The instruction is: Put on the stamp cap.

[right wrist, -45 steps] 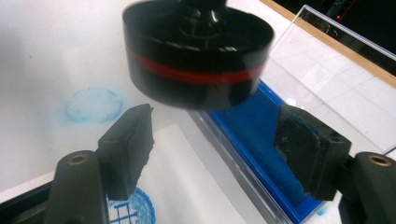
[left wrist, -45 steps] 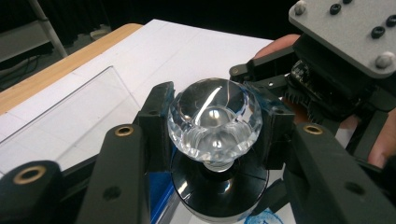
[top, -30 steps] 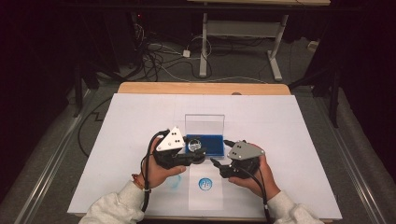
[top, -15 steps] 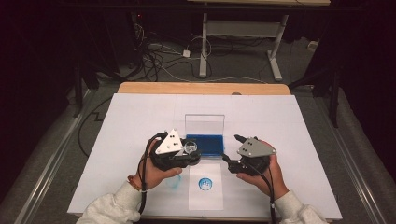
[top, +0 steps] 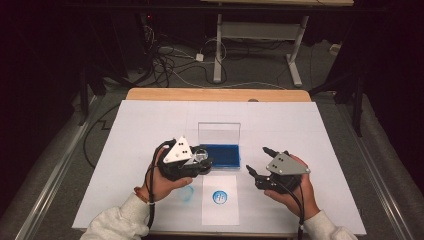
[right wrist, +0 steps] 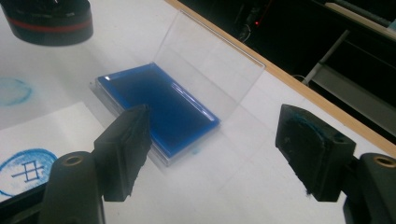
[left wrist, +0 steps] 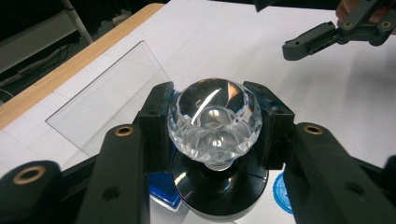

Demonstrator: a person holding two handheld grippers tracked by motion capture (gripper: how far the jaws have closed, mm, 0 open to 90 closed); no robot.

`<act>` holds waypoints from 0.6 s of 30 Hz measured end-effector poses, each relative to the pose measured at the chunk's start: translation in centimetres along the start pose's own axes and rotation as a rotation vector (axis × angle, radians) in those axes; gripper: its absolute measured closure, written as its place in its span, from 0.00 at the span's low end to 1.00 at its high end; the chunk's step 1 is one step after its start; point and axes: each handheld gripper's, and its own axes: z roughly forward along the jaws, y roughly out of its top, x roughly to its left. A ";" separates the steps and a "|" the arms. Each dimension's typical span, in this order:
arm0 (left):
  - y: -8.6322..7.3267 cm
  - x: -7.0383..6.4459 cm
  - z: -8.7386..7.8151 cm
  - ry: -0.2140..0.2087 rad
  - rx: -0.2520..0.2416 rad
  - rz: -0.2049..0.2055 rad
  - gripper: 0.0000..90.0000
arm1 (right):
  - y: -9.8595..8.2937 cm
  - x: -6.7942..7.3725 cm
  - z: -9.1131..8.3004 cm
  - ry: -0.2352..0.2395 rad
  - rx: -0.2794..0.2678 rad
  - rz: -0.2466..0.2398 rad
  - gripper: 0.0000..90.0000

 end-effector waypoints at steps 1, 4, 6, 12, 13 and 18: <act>0.0 0.1 0.0 -0.002 -0.003 -0.004 0.61 | -0.2 -0.1 -0.1 -0.005 -0.002 0.000 0.30; 0.0 0.3 -0.2 0.002 -0.004 -0.005 0.60 | -0.7 -0.3 -0.6 -0.015 -0.004 0.011 0.30; 0.0 0.6 -0.3 0.007 -0.008 -0.006 0.61 | -1.0 -0.5 -0.9 -0.022 -0.002 0.013 0.30; 0.1 0.9 -0.5 0.027 0.000 0.010 0.60 | -2.2 -1.1 -2.0 -0.046 0.007 0.021 0.30; 0.1 1.0 -0.6 0.032 -0.003 0.009 0.60 | -2.5 -1.2 -2.2 -0.045 0.009 0.025 0.30; 0.3 1.2 -1.0 0.040 -0.013 0.004 0.60 | -3.8 -1.4 -3.3 -0.064 -0.007 0.043 0.30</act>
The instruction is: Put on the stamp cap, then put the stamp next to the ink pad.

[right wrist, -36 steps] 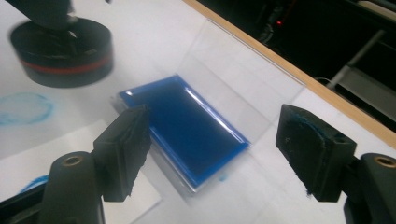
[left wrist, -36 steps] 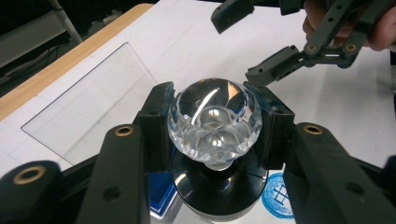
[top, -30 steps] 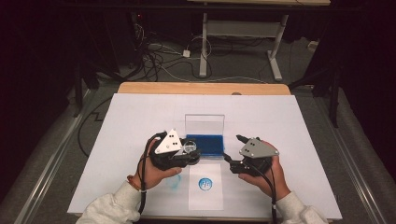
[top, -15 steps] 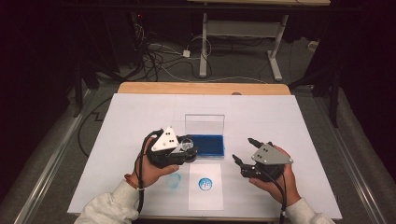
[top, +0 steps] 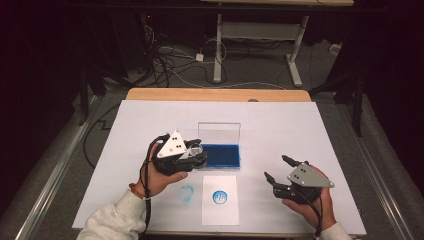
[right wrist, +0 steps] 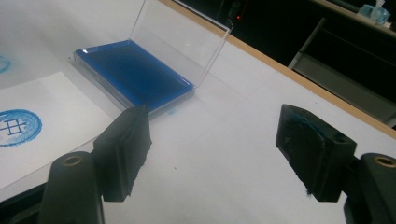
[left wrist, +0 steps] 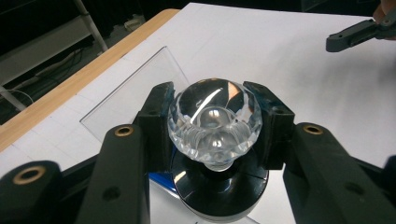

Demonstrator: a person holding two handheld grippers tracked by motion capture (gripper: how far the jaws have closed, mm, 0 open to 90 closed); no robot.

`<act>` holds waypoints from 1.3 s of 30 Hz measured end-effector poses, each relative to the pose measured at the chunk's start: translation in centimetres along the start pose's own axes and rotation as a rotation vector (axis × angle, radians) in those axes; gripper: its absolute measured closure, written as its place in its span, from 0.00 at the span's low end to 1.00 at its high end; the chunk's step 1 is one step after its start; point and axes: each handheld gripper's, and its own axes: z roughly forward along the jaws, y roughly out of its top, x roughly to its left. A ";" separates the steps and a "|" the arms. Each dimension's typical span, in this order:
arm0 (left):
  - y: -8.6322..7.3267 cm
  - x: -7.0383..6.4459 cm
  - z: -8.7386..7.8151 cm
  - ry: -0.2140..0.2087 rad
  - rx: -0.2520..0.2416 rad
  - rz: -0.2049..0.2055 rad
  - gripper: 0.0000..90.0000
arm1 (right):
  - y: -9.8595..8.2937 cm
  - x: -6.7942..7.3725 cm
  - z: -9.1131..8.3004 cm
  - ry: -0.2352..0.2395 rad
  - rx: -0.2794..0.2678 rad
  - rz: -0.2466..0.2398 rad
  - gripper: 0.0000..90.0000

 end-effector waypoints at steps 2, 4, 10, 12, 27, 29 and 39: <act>0.1 0.1 -0.1 0.009 0.004 0.001 0.60 | -0.4 0.0 -0.4 -0.005 -0.007 0.001 0.30; 0.1 0.2 -0.1 0.016 0.004 -0.002 0.61 | -0.7 0.0 -0.7 -0.004 -0.007 0.005 0.29; 0.5 0.6 -0.2 0.027 0.002 0.001 0.60 | -1.3 -0.3 -1.3 -0.026 0.001 0.022 0.23; 0.6 0.8 -0.2 0.031 0.009 0.005 0.60 | -1.4 -0.3 -1.5 -0.033 0.007 0.021 0.22; 0.5 2.9 0.3 0.067 0.050 -0.008 0.60 | -2.2 -0.1 -1.9 -0.017 0.017 0.036 0.18; 0.3 3.3 0.5 0.076 0.061 -0.010 0.60 | -2.2 -0.1 -1.7 -0.024 0.025 0.034 0.18; -1.2 5.4 1.5 0.098 0.100 -0.070 0.60 | -2.5 0.4 -1.1 -0.027 0.077 0.004 0.18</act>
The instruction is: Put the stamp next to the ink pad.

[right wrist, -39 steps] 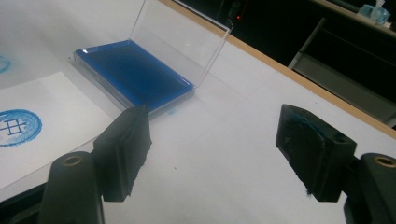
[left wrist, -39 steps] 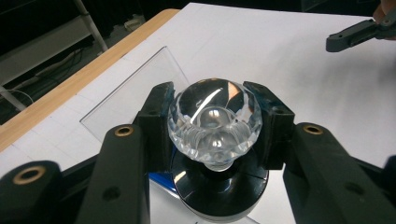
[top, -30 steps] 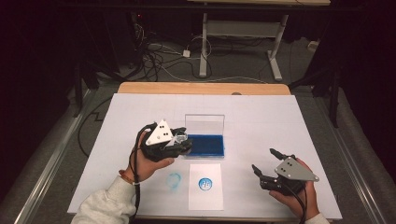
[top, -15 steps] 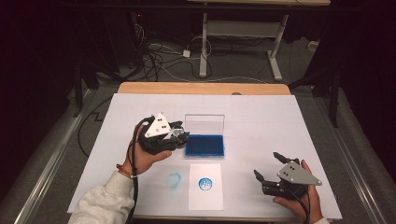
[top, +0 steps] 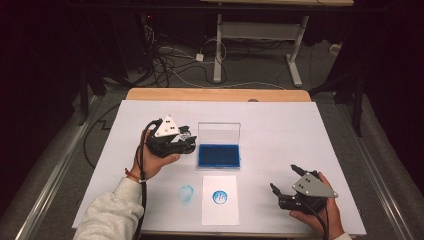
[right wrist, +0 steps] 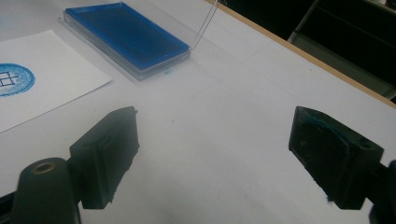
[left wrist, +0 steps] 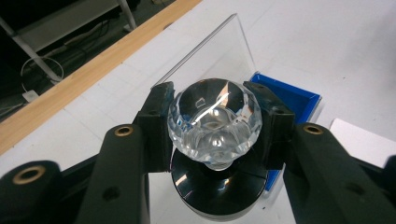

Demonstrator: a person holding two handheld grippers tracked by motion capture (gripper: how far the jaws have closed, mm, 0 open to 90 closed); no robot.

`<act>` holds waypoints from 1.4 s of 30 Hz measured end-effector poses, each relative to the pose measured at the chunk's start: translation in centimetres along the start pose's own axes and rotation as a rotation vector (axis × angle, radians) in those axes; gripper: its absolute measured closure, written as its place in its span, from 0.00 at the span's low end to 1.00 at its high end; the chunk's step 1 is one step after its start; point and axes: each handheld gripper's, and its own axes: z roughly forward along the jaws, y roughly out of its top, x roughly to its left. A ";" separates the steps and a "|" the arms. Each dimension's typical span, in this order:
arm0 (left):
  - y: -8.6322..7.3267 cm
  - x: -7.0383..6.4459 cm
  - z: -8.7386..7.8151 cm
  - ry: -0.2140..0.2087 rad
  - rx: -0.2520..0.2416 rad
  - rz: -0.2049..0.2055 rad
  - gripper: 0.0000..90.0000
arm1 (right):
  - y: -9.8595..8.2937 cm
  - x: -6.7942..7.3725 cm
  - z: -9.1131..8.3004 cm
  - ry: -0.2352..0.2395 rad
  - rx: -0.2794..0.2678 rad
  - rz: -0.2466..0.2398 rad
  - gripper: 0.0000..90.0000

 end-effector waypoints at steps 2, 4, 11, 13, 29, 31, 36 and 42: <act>-0.3 0.2 0.4 0.000 0.008 -0.008 0.60 | 0.0 0.0 0.1 -0.003 0.003 -0.006 0.18; -0.5 0.4 0.8 0.000 0.019 -0.015 0.60 | 0.0 0.0 0.0 -0.009 0.005 -0.005 0.19; -1.2 0.6 2.0 -0.001 0.053 -0.024 0.60 | 0.0 0.0 0.1 0.001 0.012 -0.010 0.19; -1.4 0.7 2.3 0.003 0.066 -0.024 0.60 | 0.0 0.0 0.1 0.004 0.010 -0.010 0.19; -2.9 0.6 4.0 0.007 0.144 -0.024 0.60 | 0.0 0.1 0.1 0.001 0.014 -0.018 0.19; -3.0 0.5 4.1 0.011 0.148 -0.025 0.60 | 0.0 0.2 0.1 0.004 0.016 -0.019 0.19; -3.2 0.5 4.2 -0.001 0.153 -0.030 0.60 | 0.0 0.2 0.1 0.012 0.016 -0.025 0.19; -3.4 0.4 4.5 0.003 0.171 -0.030 0.60 | 0.0 0.2 0.2 0.015 0.019 -0.029 0.19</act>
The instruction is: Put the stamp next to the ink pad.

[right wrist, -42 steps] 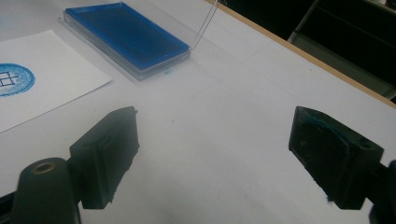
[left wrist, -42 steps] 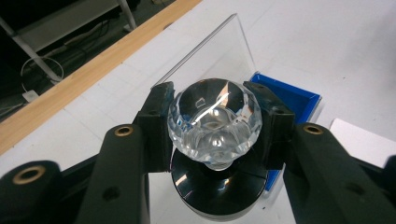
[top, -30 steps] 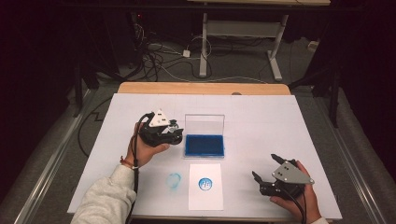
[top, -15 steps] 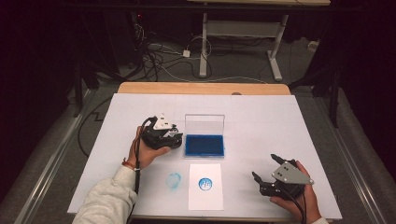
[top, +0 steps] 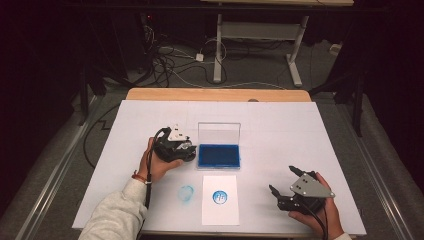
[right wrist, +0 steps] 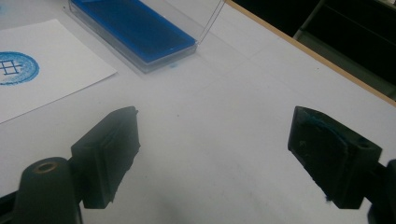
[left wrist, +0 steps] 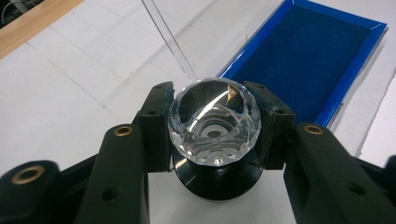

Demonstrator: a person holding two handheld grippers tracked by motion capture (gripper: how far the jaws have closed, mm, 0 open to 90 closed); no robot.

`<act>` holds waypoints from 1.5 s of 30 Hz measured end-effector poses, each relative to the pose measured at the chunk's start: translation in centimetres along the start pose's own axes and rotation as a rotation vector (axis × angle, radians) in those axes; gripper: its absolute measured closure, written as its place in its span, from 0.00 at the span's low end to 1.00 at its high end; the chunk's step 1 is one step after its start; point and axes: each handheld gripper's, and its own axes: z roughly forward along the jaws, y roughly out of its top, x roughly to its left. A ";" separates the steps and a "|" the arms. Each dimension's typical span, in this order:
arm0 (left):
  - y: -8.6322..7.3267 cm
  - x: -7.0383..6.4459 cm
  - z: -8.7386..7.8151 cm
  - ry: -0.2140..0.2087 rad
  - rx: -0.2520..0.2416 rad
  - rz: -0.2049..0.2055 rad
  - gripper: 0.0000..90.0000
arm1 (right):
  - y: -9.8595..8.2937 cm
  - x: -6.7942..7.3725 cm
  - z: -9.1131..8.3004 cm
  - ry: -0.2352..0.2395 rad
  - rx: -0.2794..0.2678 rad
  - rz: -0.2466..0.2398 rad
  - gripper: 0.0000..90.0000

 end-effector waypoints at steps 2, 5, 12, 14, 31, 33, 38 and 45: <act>0.0 0.0 0.0 0.002 -0.002 -0.004 0.60 | 0.0 0.0 0.0 0.001 -0.001 0.001 0.19; 0.0 0.1 0.0 0.002 -0.013 -0.006 0.60 | 0.0 0.0 0.0 0.002 -0.003 0.002 0.19; 0.1 -0.1 -0.3 0.005 -0.018 0.004 0.57 | 0.0 0.0 0.0 0.003 -0.002 -0.002 0.19; 0.2 -0.2 -0.3 0.006 -0.020 0.008 0.56 | 0.0 0.0 0.0 0.002 0.000 -0.002 0.19; 1.1 -1.4 -2.2 0.073 -0.114 0.063 0.36 | 0.1 0.1 0.0 0.007 -0.002 -0.003 0.19; 1.2 -1.5 -2.3 0.077 -0.130 0.056 0.31 | 0.1 0.1 0.0 0.006 -0.004 -0.002 0.19; 1.2 -1.6 -2.4 0.085 -0.146 0.052 0.24 | 0.1 0.1 0.0 0.008 -0.003 -0.004 0.19; 1.4 -2.1 -2.7 0.071 -0.169 0.075 0.19 | 0.1 0.1 -0.1 0.006 -0.005 -0.002 0.19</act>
